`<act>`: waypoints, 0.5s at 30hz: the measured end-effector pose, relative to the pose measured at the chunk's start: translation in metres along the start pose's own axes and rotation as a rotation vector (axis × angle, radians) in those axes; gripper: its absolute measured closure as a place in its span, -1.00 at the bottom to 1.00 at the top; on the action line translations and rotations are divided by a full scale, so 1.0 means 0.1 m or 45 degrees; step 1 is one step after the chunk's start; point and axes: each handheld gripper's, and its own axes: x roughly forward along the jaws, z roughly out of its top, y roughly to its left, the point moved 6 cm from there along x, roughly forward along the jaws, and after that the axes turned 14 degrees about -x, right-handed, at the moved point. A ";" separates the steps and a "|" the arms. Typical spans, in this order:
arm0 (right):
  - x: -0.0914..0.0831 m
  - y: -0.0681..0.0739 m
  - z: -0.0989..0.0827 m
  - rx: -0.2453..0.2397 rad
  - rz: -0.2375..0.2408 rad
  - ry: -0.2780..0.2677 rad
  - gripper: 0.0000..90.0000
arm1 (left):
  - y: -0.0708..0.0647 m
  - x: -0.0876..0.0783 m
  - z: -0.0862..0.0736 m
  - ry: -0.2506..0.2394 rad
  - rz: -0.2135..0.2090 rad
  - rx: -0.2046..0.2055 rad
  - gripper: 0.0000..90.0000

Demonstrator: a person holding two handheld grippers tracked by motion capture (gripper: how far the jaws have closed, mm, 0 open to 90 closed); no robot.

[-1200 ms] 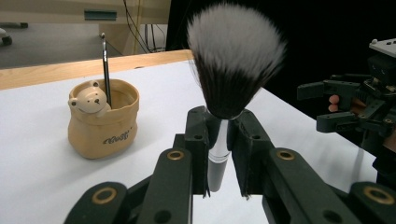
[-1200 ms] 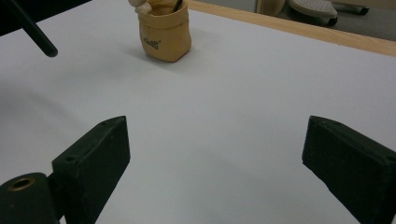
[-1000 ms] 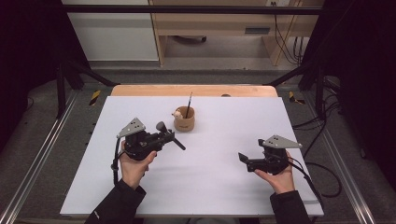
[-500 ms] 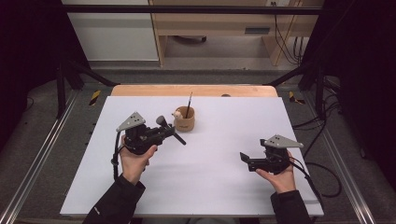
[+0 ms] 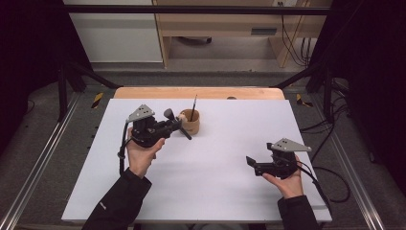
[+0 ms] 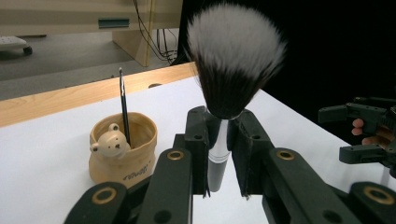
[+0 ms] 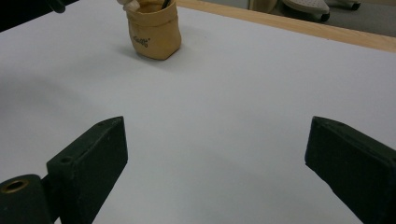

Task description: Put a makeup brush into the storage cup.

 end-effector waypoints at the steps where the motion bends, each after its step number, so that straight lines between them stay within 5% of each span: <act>1: 0.00 0.00 0.00 0.001 0.001 -0.001 -0.86 | 0.00 0.01 0.01 0.001 -0.002 0.006 0.71; 15: 0.01 0.00 -0.01 -0.007 0.004 0.001 -0.86 | 0.05 0.20 0.09 0.015 0.026 0.023 0.71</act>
